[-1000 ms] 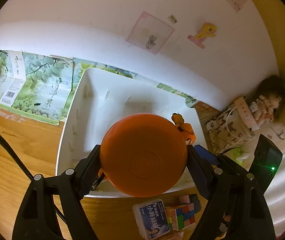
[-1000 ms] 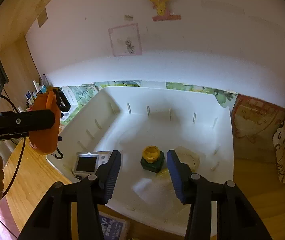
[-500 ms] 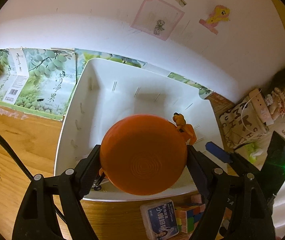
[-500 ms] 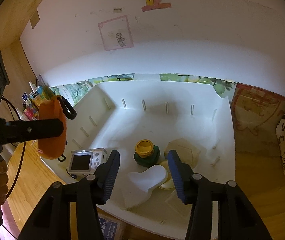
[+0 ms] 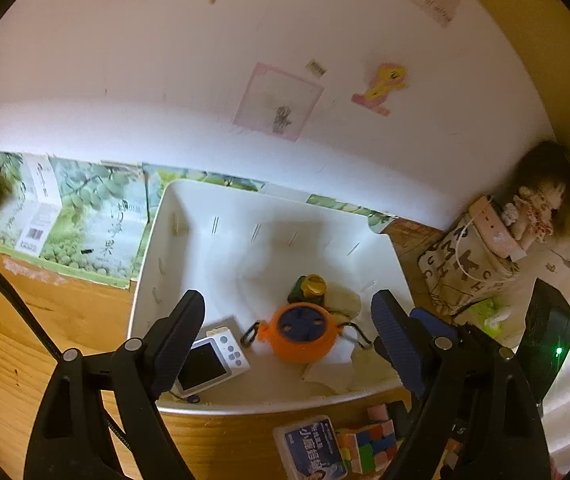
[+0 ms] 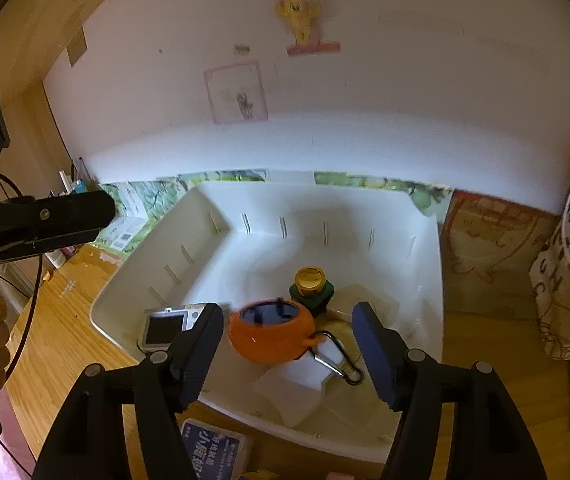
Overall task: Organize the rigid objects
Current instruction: 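Withdraw both grippers from the bin back toward the desk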
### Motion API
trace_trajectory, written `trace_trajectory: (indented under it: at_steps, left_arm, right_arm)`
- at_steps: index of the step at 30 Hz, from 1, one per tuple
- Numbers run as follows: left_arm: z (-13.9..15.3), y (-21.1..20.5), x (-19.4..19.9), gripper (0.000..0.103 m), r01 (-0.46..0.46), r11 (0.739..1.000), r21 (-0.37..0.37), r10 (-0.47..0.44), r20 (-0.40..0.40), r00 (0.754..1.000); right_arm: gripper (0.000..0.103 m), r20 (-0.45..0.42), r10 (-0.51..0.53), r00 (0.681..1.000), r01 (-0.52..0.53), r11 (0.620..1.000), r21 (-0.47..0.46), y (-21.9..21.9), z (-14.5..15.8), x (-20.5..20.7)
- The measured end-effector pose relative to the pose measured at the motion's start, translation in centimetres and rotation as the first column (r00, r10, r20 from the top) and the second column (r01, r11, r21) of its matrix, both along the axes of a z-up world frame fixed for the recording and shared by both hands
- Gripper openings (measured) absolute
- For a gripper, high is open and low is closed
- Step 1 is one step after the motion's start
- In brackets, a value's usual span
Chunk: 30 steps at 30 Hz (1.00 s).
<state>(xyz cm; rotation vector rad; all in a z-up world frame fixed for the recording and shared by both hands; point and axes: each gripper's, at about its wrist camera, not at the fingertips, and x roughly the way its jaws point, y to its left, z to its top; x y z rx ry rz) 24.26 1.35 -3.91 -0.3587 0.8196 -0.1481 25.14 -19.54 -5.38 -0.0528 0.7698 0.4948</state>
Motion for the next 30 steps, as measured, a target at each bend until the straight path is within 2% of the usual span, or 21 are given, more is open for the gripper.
trace_trajectory:
  at_steps: [8, 16, 21, 30]
  left_arm:
    - [2.2, 1.0, -3.6, 0.088, 0.01, 0.998, 0.055, -0.014, 0.075, 0.997]
    - [3.2, 2.5, -8.1, 0.088, 0.011, 0.997, 0.077, -0.02, 0.124, 0.992]
    - [3.3, 3.8, -11.1, 0.088, 0.032, 0.996, 0.082, -0.044, 0.143, 0.989]
    - [2.2, 5.7, -15.5, 0.088, 0.08, 0.994, 0.075, -0.089, 0.126, 0.988]
  right_arm:
    - [0.081, 0.091, -0.043, 0.995, 0.044, 0.999, -0.01, 0.2, 3.2, -2.9]
    - [0.081, 0.176, -0.125, 0.976, 0.128, 0.992, -0.008, 0.2, 5.8, -7.0]
    - [0.082, 0.204, -0.175, 0.963, 0.184, 0.983, -0.023, 0.6, 6.1, -10.0]
    - [0.082, 0.253, -0.255, 0.933, 0.273, 0.961, -0.039, 1.9, 5.4, -16.9]
